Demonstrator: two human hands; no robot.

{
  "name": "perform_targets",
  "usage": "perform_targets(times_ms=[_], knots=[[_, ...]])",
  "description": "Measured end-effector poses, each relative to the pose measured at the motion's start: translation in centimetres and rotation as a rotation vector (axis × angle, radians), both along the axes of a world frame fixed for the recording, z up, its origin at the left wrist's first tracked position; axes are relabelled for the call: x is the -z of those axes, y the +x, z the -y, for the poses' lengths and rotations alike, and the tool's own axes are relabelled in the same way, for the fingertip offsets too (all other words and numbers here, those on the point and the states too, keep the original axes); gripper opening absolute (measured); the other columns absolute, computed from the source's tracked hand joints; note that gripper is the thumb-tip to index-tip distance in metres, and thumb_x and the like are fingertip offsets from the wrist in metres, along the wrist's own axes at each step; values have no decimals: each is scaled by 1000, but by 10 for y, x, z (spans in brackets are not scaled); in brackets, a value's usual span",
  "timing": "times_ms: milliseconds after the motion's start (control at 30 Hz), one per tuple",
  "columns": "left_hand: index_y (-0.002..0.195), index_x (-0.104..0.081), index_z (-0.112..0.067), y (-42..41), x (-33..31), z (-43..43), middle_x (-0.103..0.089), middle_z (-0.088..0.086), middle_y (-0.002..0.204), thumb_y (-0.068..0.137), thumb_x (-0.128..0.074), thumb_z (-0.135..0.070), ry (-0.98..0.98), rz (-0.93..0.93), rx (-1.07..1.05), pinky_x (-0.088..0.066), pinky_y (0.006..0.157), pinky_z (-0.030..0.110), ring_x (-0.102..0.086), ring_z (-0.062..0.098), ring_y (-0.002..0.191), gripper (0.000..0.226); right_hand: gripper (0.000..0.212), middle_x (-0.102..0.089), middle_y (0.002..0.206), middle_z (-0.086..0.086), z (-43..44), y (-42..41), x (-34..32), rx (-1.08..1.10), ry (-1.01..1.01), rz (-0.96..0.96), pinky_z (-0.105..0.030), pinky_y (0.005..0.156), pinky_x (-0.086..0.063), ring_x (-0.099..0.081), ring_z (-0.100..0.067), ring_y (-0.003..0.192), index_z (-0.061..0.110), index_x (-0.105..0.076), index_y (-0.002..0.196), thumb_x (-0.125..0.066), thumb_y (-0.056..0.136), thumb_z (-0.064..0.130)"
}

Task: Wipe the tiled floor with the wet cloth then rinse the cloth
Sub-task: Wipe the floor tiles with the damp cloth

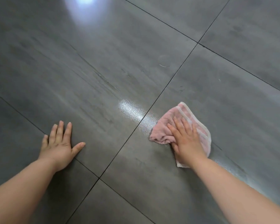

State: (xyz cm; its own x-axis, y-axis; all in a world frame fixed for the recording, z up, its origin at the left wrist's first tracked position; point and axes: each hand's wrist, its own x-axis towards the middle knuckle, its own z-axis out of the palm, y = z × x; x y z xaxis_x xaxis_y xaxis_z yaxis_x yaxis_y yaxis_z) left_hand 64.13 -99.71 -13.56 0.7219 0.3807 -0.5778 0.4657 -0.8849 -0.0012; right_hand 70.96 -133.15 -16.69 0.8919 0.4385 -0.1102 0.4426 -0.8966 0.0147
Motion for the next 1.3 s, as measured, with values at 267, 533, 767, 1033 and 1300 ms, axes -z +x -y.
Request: perform_targets(times_ms=[267,533,767,1033,1300], knots=[[132,-40,-12,-14,0,36,-46,20,137,91,-11,-54,-49,215,407,1,112,29,-26,25,132,66,39,-73,102,-9,42,-26,-22,65,140,-133,-50,67,-57,-69,-34,92,14,-70,89,-49,56,20],[116,-44,-15,29,-14,183,-65,17,115,79,-34,-25,-357,363,759,3,109,16,-40,21,113,39,57,-48,130,0,81,-73,-95,559,786,-117,-18,102,-30,-38,-6,117,11,-51,123,-29,72,24],[143,-6,-26,37,-19,284,-6,-4,155,61,8,-56,-417,131,980,-5,115,26,-11,14,142,89,39,-63,67,12,157,-145,-133,1262,1364,-485,-6,59,-44,-57,4,64,22,-57,78,-41,84,-13],[142,12,-27,46,-39,330,5,-8,155,95,-24,-43,-183,-73,1222,-1,115,26,0,13,143,61,56,-37,145,-13,252,-233,-94,1810,639,-20,-41,105,-29,-36,-32,132,13,-29,142,-43,89,23],[141,19,-21,37,-19,378,24,-1,152,91,-28,-52,-108,-213,1191,6,115,29,20,15,140,75,102,-22,148,-30,201,-230,-16,1706,355,-204,-62,108,-14,-22,-47,137,2,-30,141,-15,68,72]])
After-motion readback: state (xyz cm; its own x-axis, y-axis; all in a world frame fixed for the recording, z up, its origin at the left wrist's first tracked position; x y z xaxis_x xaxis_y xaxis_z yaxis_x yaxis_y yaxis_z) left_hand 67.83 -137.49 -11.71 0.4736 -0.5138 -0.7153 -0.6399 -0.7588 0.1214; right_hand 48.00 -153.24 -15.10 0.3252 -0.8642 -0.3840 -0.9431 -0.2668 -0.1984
